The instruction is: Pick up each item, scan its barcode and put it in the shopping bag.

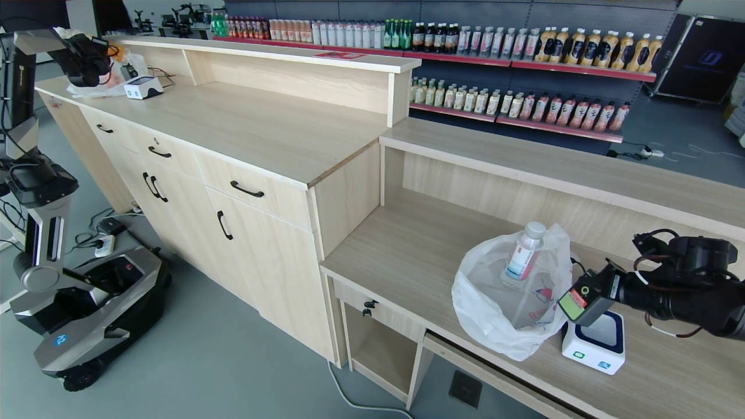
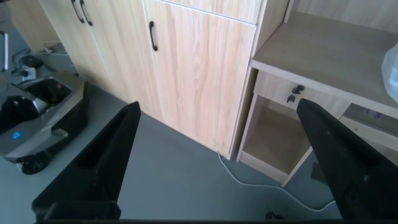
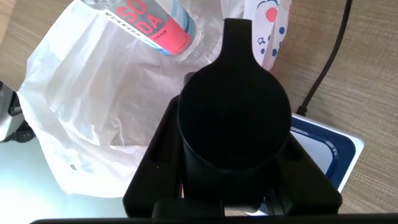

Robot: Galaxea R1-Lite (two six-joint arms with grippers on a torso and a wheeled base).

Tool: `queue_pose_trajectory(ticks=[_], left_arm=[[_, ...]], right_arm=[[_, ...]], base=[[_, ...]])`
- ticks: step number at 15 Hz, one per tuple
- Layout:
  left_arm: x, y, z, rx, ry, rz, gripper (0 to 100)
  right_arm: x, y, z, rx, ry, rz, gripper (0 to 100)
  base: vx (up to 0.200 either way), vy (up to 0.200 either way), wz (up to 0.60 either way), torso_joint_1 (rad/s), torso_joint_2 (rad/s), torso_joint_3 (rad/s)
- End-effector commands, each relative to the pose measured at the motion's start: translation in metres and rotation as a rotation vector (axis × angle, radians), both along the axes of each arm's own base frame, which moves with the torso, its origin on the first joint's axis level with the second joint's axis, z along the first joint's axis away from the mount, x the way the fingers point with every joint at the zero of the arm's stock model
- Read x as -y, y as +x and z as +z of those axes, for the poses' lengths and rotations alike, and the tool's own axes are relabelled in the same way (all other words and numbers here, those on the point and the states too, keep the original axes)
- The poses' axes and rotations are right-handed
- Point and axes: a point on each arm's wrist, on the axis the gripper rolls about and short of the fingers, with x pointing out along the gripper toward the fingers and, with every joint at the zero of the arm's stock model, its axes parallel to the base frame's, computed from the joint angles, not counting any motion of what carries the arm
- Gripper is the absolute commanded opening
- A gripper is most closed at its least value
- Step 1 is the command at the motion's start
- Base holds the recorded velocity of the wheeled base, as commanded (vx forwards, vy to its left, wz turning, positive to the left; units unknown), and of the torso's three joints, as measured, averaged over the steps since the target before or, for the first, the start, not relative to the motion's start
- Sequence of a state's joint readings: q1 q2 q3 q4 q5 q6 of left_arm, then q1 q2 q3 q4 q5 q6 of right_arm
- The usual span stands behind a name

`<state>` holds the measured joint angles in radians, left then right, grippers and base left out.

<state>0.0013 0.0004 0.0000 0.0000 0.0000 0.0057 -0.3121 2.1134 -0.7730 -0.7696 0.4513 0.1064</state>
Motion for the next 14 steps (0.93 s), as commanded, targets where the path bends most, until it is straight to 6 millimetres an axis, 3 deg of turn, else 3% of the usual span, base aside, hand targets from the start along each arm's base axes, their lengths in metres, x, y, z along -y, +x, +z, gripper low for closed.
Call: queue_pose_trajectory(ticks=[1, 6, 9, 10, 11, 14], left_arm=[[0.0, 0.0, 0.0, 0.0, 0.0, 0.0, 100], [0.0, 0.0, 0.0, 0.0, 0.0, 0.0, 100], [0.0, 0.0, 0.0, 0.0, 0.0, 0.0, 100], [0.0, 0.0, 0.0, 0.0, 0.0, 0.0, 100], [0.0, 0.0, 0.0, 0.0, 0.0, 0.0, 100], [0.0, 0.0, 0.0, 0.0, 0.0, 0.0, 100]], right_arm=[[0.0, -0.001, 0.002, 0.003, -0.002, -0.001, 0], [0.001, -0.004, 0.009, 0.016, -0.014, -0.022, 0], [-0.022, -0.013, 0.054, 0.156, -0.133, 0.082, 0], [-0.039, -0.038, 0.078, 0.251, -0.337, 0.198, 0], [-0.044, -0.058, 0.083, 0.287, -0.495, 0.268, 0], [-0.03, -0.089, 0.092, 0.343, -0.849, 0.344, 0]], base=[[0.0, 0.0, 0.0, 0.0, 0.0, 0.0], [0.0, 0.0, 0.0, 0.0, 0.0, 0.0], [0.0, 0.0, 0.0, 0.0, 0.0, 0.0], [0.0, 0.0, 0.0, 0.0, 0.0, 0.0], [0.0, 0.0, 0.0, 0.0, 0.0, 0.0], [0.0, 0.0, 0.0, 0.0, 0.0, 0.0]])
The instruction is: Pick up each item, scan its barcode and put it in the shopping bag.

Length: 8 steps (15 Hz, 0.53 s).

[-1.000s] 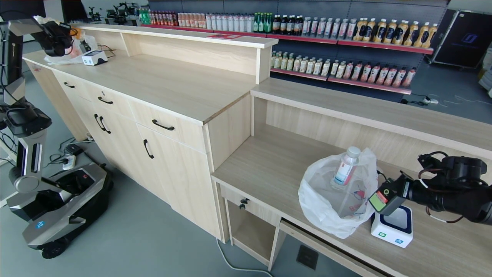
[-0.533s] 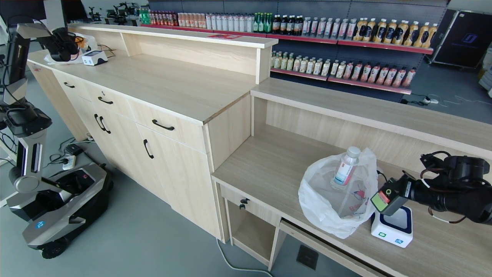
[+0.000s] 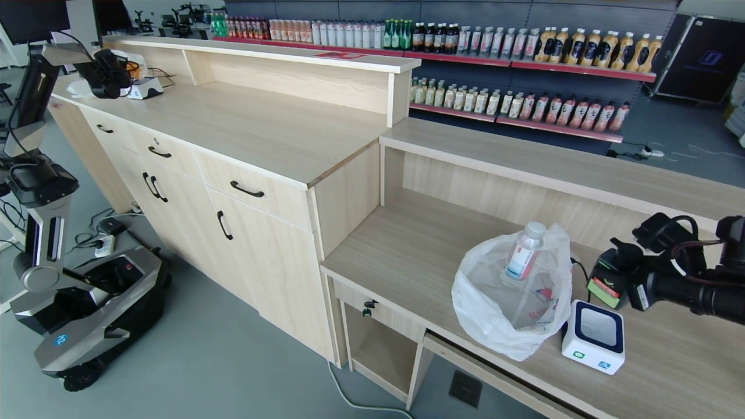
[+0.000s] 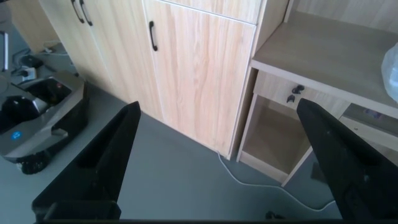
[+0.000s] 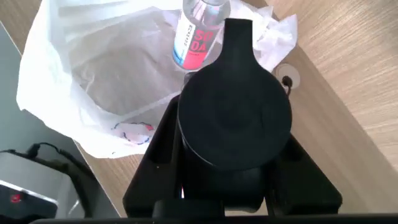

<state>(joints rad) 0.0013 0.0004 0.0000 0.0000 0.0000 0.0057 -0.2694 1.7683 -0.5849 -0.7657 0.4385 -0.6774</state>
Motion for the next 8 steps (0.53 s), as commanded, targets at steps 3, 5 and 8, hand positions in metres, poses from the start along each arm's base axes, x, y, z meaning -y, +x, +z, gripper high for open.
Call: queue_pose_trajectory(ticks=[3, 5, 8], left_arm=[[0.0, 0.0, 0.0, 0.0, 0.0, 0.0, 100], [0.0, 0.0, 0.0, 0.0, 0.0, 0.0, 100], [0.0, 0.0, 0.0, 0.0, 0.0, 0.0, 100]], right_arm=[[0.003, -0.026, 0.025, 0.146, -0.166, 0.02, 0], [0.004, -0.023, 0.02, 0.165, -0.194, 0.092, 0], [0.007, -0.019, 0.01, 0.135, -0.208, 0.101, 0]], base=[[0.0, 0.0, 0.0, 0.0, 0.0, 0.0], [0.0, 0.0, 0.3, 0.004, 0.01, -0.004], [0.0, 0.0, 0.6, -0.002, 0.0, 0.001]])
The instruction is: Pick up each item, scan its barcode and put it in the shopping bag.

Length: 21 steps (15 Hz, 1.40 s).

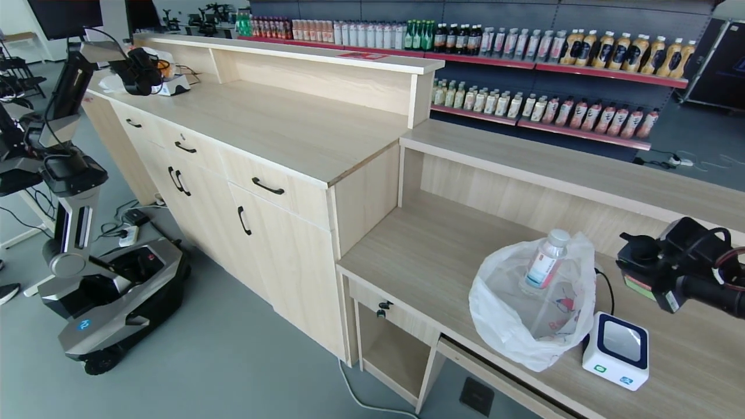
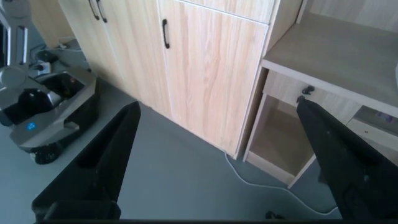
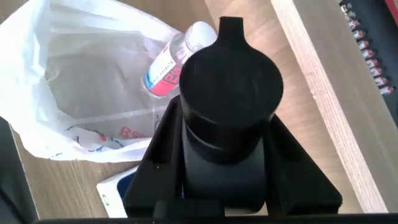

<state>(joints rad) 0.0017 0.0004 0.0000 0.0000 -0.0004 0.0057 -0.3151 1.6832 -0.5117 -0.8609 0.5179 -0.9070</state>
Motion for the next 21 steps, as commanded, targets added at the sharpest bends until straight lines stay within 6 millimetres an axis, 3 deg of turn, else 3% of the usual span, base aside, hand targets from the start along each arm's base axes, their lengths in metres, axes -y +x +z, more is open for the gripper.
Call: queue_pose_trajectory(ticks=[1, 3, 6, 10, 15, 21], left_arm=[[0.0, 0.0, 0.0, 0.0, 0.0, 0.0, 100], [0.0, 0.0, 0.0, 0.0, 0.0, 0.0, 100], [0.0, 0.0, 0.0, 0.0, 0.0, 0.0, 100], [0.0, 0.0, 0.0, 0.0, 0.0, 0.0, 100], [0.0, 0.0, 0.0, 0.0, 0.0, 0.0, 100], [0.0, 0.0, 0.0, 0.0, 0.0, 0.0, 100]], right_arm=[[0.002, 0.007, -0.013, -0.045, 0.022, 0.015, 0], [0.004, 0.015, -0.027, -0.1, 0.069, 0.037, 0], [0.007, 0.035, -0.068, -0.218, 0.131, 0.075, 0], [0.013, 0.042, -0.112, -0.375, 0.271, 0.02, 0], [0.008, 0.063, -0.135, -0.415, 0.365, 0.01, 0], [0.006, 0.068, -0.16, -0.423, 0.394, 0.047, 0]], base=[[0.0, 0.0, 0.6, 0.007, 0.0, -0.002], [0.0, 0.0, 0.3, 0.001, 0.0, -0.001], [0.0, 0.0, 0.0, 0.0, 0.0, 0.0], [0.0, 0.0, 0.0, 0.0, 0.0, 0.0], [0.0, 0.0, 0.0, 0.0, 0.0, 0.0], [0.0, 0.0, 0.0, 0.0, 0.0, 0.0]])
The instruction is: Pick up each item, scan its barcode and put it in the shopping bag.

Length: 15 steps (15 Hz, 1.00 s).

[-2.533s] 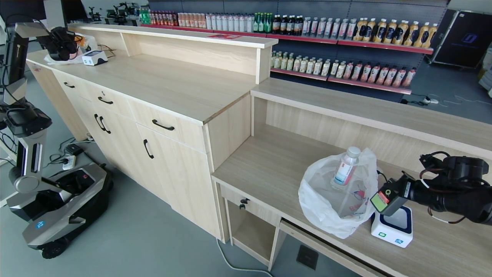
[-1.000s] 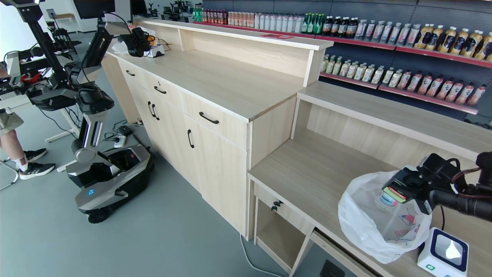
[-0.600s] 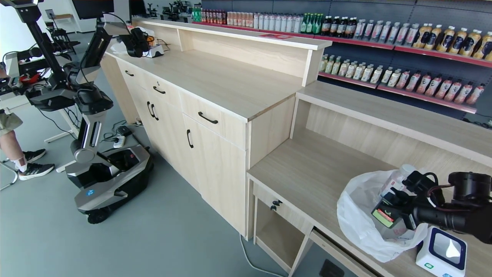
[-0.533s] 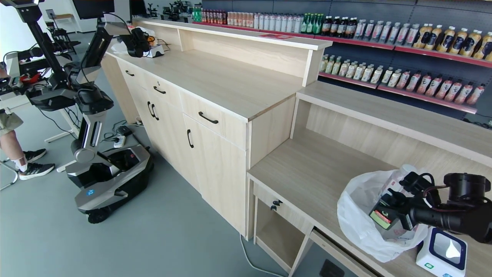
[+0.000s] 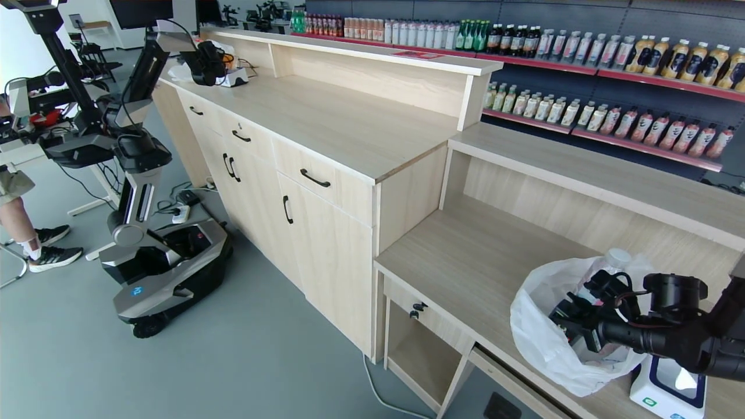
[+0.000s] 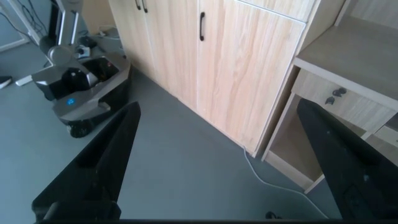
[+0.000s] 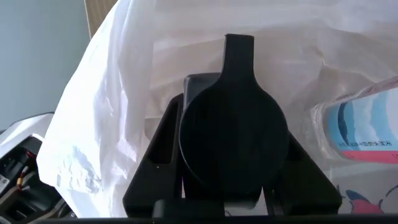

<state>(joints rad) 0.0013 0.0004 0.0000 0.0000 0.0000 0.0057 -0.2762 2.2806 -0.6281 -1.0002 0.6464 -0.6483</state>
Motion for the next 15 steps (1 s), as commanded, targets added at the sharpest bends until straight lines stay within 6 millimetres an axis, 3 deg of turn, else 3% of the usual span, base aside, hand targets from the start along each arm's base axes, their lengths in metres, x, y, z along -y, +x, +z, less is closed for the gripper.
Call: queue_pose_trajectory(ticks=[1, 7, 8, 10, 15], left_arm=[[0.0, 0.0, 0.0, 0.0, 0.0, 0.0, 100], [0.0, 0.0, 0.0, 0.0, 0.0, 0.0, 100], [0.0, 0.0, 0.0, 0.0, 0.0, 0.0, 100], [0.0, 0.0, 0.0, 0.0, 0.0, 0.0, 100], [0.0, 0.0, 0.0, 0.0, 0.0, 0.0, 100]], right_arm=[[0.001, -0.002, -0.017, -0.038, 0.012, -0.004, 0], [0.003, 0.0, -0.024, -0.039, 0.011, -0.007, 0], [0.003, 0.0, -0.024, -0.04, 0.013, -0.007, 100], [0.006, -0.001, -0.018, -0.026, 0.01, -0.017, 100], [0.019, -0.006, 0.051, 0.133, 0.02, -0.067, 100]], base=[[0.0, 0.0, 0.0, 0.0, 0.0, 0.0], [0.0, 0.0, 0.0, 0.0, 0.0, 0.0], [0.0, 0.0, 0.0, 0.0, 0.0, 0.0], [0.0, 0.0, 0.0, 0.0, 0.0, 0.0], [0.0, 0.0, 0.0, 0.0, 0.0, 0.0]])
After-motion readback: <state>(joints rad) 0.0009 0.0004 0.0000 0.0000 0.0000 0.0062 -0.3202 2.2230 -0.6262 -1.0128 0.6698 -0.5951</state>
